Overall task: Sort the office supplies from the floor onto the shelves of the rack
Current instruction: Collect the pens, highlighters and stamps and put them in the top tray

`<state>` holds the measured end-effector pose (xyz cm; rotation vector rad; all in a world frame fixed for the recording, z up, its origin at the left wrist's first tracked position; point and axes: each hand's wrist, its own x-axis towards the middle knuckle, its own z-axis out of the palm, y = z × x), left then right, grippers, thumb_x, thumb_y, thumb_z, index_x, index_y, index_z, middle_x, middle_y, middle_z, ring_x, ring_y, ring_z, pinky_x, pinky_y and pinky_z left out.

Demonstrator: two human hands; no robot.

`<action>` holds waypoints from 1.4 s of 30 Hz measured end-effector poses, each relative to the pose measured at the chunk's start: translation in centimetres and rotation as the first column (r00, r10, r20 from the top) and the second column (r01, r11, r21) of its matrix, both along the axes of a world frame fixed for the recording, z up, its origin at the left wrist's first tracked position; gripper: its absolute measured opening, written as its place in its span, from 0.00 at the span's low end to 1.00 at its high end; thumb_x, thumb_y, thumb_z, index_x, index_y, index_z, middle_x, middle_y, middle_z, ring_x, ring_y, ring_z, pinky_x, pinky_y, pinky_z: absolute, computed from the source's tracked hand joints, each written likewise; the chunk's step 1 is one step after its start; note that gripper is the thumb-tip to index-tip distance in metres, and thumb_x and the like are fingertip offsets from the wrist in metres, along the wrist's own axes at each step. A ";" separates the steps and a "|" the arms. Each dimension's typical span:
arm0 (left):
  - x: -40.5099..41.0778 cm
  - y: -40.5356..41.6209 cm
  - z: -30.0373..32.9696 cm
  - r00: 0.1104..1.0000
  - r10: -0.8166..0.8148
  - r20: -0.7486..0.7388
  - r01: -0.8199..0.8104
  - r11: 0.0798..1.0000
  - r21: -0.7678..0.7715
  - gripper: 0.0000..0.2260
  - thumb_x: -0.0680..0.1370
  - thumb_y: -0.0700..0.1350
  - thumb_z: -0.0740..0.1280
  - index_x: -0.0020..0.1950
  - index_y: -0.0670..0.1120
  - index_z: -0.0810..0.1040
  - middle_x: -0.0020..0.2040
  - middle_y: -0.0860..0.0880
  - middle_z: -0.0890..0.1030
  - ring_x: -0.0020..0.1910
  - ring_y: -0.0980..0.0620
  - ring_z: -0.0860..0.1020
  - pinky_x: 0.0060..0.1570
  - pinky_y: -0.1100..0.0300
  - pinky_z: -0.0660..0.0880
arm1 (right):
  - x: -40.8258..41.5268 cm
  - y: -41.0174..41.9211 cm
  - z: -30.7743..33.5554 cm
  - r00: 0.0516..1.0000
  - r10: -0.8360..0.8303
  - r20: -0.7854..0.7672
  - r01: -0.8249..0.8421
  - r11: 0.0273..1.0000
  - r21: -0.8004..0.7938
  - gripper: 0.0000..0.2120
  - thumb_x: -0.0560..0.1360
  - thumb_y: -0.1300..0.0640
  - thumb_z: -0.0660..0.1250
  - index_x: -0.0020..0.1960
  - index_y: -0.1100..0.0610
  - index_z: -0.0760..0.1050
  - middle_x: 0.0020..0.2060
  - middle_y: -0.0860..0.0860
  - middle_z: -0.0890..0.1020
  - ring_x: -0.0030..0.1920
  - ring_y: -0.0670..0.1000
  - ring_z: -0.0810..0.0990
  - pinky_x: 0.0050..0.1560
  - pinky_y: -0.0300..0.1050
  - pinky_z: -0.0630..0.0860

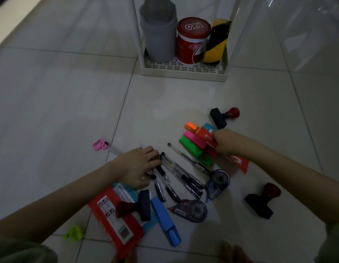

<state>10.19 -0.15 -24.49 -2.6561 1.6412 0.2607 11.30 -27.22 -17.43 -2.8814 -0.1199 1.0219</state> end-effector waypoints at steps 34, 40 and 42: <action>7.8 -13.3 35.4 0.407 -0.299 -0.863 -0.897 0.045 -0.439 0.11 0.76 0.34 0.63 0.57 0.40 0.76 0.48 0.39 0.82 0.37 0.46 0.81 0.36 0.56 0.80 | 2.1 -0.9 23.6 -0.089 0.173 0.981 -0.329 0.924 -0.193 0.17 0.80 0.48 0.49 0.63 0.53 0.67 0.59 0.56 0.81 0.58 0.56 0.81 0.48 0.51 0.81; 8.9 -14.5 42.3 0.488 -0.393 -0.780 -0.846 0.009 -0.534 0.08 0.79 0.42 0.60 0.54 0.40 0.74 0.44 0.42 0.80 0.39 0.49 0.79 0.28 0.65 0.78 | 4.9 -1.4 32.0 -0.302 0.152 0.941 -0.279 0.930 -0.240 0.19 0.71 0.61 0.56 0.58 0.65 0.77 0.50 0.61 0.84 0.48 0.57 0.85 0.46 0.50 0.82; 9.0 -14.5 43.0 0.521 -0.445 -0.729 -0.820 -0.025 -0.571 0.12 0.80 0.48 0.58 0.57 0.43 0.74 0.50 0.43 0.80 0.43 0.48 0.81 0.31 0.64 0.80 | 6.0 -1.9 35.3 -0.318 0.146 0.937 -0.259 0.937 -0.234 0.18 0.71 0.60 0.59 0.56 0.67 0.77 0.45 0.61 0.84 0.41 0.55 0.85 0.42 0.46 0.82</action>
